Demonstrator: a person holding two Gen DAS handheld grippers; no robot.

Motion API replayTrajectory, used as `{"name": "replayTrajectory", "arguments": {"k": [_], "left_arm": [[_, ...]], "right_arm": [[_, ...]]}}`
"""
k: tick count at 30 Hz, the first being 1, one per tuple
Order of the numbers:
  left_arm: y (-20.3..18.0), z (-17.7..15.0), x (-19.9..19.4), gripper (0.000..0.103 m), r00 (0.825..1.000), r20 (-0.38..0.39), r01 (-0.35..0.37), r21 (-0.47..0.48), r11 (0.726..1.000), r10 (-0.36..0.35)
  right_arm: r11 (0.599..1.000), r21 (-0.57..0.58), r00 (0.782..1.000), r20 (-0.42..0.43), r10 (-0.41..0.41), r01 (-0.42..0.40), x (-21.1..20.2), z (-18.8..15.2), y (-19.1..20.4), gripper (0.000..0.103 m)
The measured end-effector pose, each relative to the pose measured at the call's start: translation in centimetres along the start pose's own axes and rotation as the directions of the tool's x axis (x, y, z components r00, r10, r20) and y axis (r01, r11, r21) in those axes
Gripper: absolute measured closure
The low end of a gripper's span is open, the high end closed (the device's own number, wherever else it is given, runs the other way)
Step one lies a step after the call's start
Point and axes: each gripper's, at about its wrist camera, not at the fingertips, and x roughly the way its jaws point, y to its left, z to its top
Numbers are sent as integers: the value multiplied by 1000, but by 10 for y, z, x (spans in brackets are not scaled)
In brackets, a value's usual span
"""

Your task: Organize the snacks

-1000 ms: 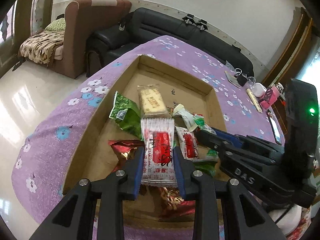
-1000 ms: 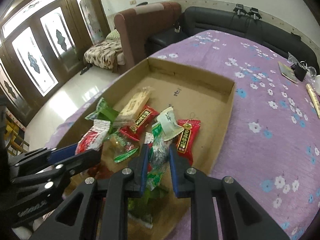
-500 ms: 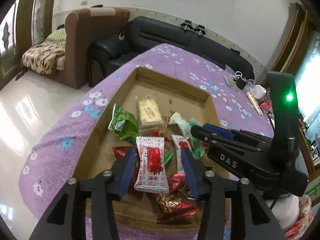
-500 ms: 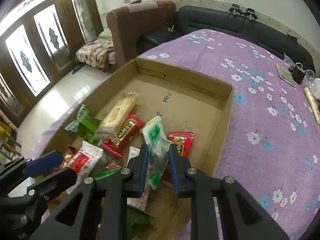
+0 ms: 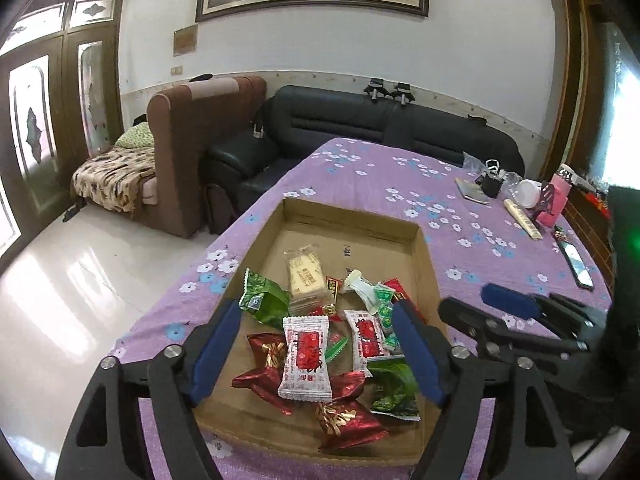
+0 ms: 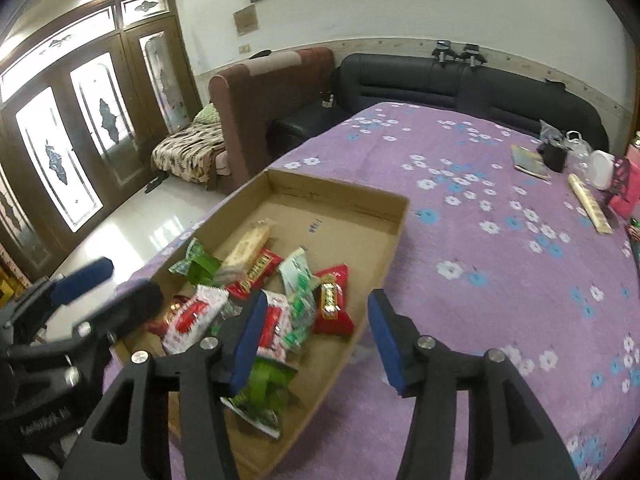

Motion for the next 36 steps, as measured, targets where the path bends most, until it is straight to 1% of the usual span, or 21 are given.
{"name": "replayTrajectory", "arguments": {"k": [2, 4, 6, 13, 17, 19, 21, 23, 25, 27, 29, 33, 35, 36], "left_arm": [[-1, 0, -3, 14, 1000, 8, -17, 3, 1000, 17], [-2, 0, -5, 10, 999, 19, -37, 6, 999, 37], [-5, 0, -9, 6, 998, 30, -48, 8, 999, 48], [-11, -2, -21, 4, 995, 65, -80, 11, 997, 79], [-16, -4, -34, 3, 988, 116, -101, 21, 995, 98], [-20, -4, -43, 1, 982, 155, -115, 22, 993, 110], [-23, -4, -55, 1, 971, 206, -129, 24, 991, 121], [-27, -6, -69, 1, 956, 262, -142, 28, 989, 130], [-32, -8, -83, 1, 937, 318, -158, 25, 987, 143], [-34, -9, -93, 1, 922, 355, -171, 13, 985, 156], [-36, -11, -102, 1, 902, 390, -197, -6, 980, 184], [-39, -17, -115, 1, 865, 433, -256, -57, 965, 255], [-40, -20, -119, 1, 856, 438, -269, -76, 960, 274], [-41, -20, -119, 1, 857, 434, -269, -80, 960, 277]], "right_arm": [[1000, 1, 1000, 3, -13, 13, -4, -6, -2, 48], [1000, -1, 1000, 6, -28, 28, -8, -10, -2, 43], [999, -5, 999, 12, -44, 44, -11, -14, -2, 42], [997, -28, 997, 24, -67, 68, -21, -26, 4, 40], [995, -48, 995, 43, -86, 88, -28, -35, 9, 37], [994, -55, 994, 53, -92, 95, -32, -38, 11, 36], [994, -55, 993, 64, -94, 98, -37, -42, 11, 35], [994, -52, 992, 77, -95, 99, -43, -45, 11, 34], [994, -45, 991, 94, -96, 100, -50, -49, 10, 32], [994, -37, 990, 108, -96, 100, -55, -52, 8, 31], [995, -28, 988, 124, -97, 101, -63, -56, 7, 30], [994, -12, 983, 151, -103, 106, -76, -64, 4, 27], [994, -6, 981, 164, -107, 109, -81, -68, 3, 26], [994, -3, 980, 169, -107, 109, -82, -70, 3, 25]]}}
